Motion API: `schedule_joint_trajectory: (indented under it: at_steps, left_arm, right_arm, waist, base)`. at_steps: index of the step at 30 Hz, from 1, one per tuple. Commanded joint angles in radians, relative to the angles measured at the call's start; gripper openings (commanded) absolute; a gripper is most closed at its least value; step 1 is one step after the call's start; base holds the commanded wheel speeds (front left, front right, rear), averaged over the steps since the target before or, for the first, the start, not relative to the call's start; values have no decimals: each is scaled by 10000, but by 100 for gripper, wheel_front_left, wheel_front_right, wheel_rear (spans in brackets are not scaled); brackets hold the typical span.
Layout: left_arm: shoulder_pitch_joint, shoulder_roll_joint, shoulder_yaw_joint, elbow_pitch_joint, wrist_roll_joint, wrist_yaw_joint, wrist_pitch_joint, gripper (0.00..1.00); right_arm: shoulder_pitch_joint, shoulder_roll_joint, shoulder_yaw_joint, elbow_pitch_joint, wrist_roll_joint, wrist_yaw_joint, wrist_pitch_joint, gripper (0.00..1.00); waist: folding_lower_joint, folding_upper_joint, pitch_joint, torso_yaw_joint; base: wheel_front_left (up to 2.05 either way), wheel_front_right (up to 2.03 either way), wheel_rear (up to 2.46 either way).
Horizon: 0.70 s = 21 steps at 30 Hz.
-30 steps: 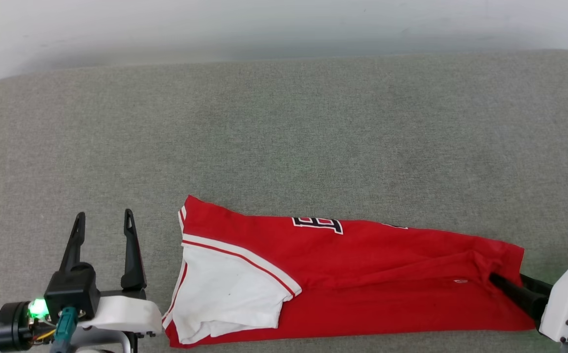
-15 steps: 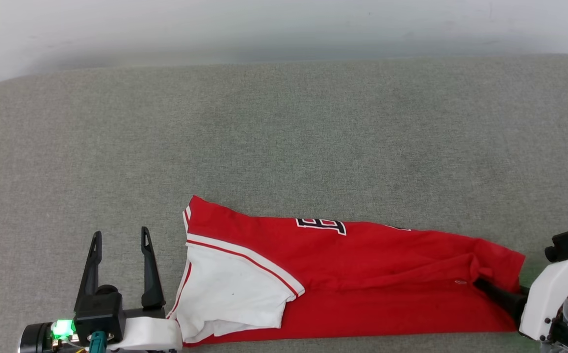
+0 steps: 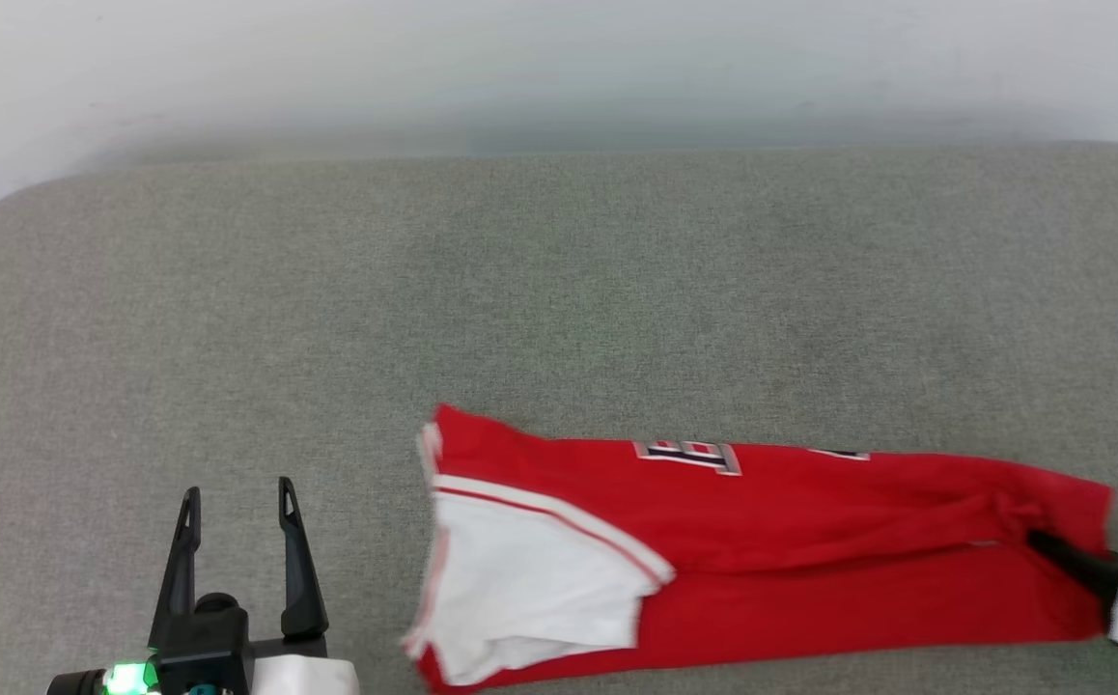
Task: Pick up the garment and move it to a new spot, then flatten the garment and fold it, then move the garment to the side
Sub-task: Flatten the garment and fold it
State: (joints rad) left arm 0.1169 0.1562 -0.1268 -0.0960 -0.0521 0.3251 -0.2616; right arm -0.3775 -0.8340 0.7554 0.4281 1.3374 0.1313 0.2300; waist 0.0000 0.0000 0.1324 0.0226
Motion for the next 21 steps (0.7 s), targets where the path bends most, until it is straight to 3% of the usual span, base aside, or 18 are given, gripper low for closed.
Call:
schedule_joint_trajectory:
  at_steps: [1, 8, 14, 20, 21]
  left_arm:
    - [85, -38, 44, -34, 63, -48, -46, 100]
    - [326, -179, 107, -35, 307, -202, -46, 100]
    - [416, -225, 119, -86, 406, -271, -46, 100]
    - [370, -311, 144, -126, 384, -333, -46, 100]
    - [228, -364, 154, -157, 340, -371, -46, 100]
  right_arm:
    - [141, -227, -62, 138, 17, -11, 66, 0]
    - [69, -1046, -195, 356, -59, -10, 773, 0]
    - [214, -1227, -209, -1117, 67, -8, 1295, 0]
    - [-201, -652, -197, -2897, -305, -8, 1609, 0]
    - [-592, -159, -39, -3458, -846, -8, 1871, 0]
  waist:
    - [0, 0, -42, -6]
    - [0, 0, -232, -65]
    - [0, 0, -353, -87]
    - [0, 0, -326, -112]
    - [0, 0, -237, -68]
  base:
    - [0, 0, 0]
    - [0, 0, 0]
    - [0, 0, 0]
    - [0, 0, 0]
    - [0, 0, 0]
